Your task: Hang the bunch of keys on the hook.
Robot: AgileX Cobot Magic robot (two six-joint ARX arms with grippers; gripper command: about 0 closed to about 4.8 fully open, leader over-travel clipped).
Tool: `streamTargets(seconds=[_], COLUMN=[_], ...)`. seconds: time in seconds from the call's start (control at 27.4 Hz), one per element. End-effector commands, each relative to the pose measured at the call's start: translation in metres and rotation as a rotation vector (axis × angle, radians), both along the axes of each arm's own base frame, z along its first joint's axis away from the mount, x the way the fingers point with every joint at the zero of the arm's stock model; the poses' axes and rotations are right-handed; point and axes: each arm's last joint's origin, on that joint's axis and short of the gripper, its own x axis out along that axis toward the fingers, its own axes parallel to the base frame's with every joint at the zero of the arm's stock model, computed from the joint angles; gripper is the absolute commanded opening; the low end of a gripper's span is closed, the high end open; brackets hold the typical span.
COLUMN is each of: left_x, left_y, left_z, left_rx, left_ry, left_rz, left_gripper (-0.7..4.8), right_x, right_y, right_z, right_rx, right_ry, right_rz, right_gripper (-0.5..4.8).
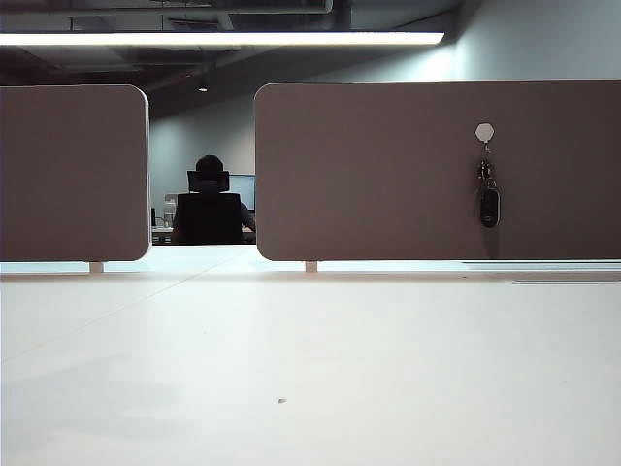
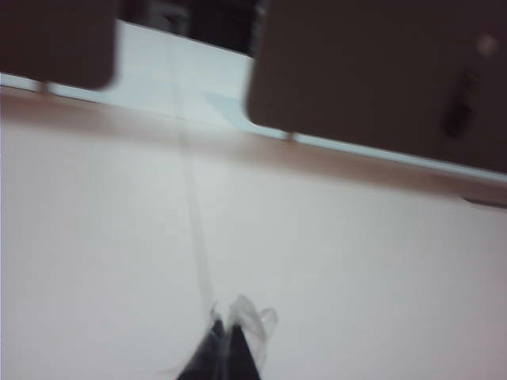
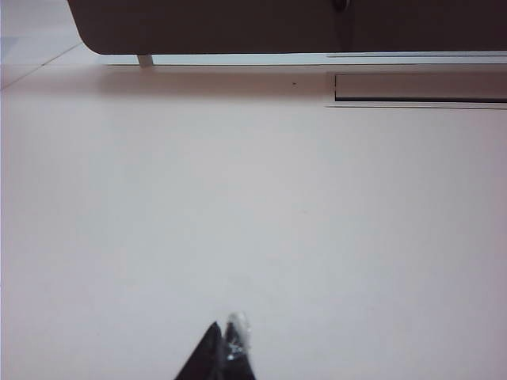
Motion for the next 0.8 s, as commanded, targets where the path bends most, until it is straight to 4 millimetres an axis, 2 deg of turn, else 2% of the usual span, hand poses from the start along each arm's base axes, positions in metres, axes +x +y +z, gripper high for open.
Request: streamTargets(seconds=[0.04,0.8], left_x=[0.0008,0.0009], left_y=[0.0076,0.0102], left_z=[0.0012,0.0010], left_rx=[0.003,0.004], left_ry=[-0.014,-0.012], left_rz=[0.094,0.119], left_gripper=[-0.04,-0.04], right_x=[0.0006,0.0009], right_y=[0.0003,-0.0003], right_z=[0.0016,0.0035], right_rx=[0.054,0.048], right_ry=[-0.019,-0.039], right_rz=[-0.008,-0.041], right_gripper=[-0.09,-0.09])
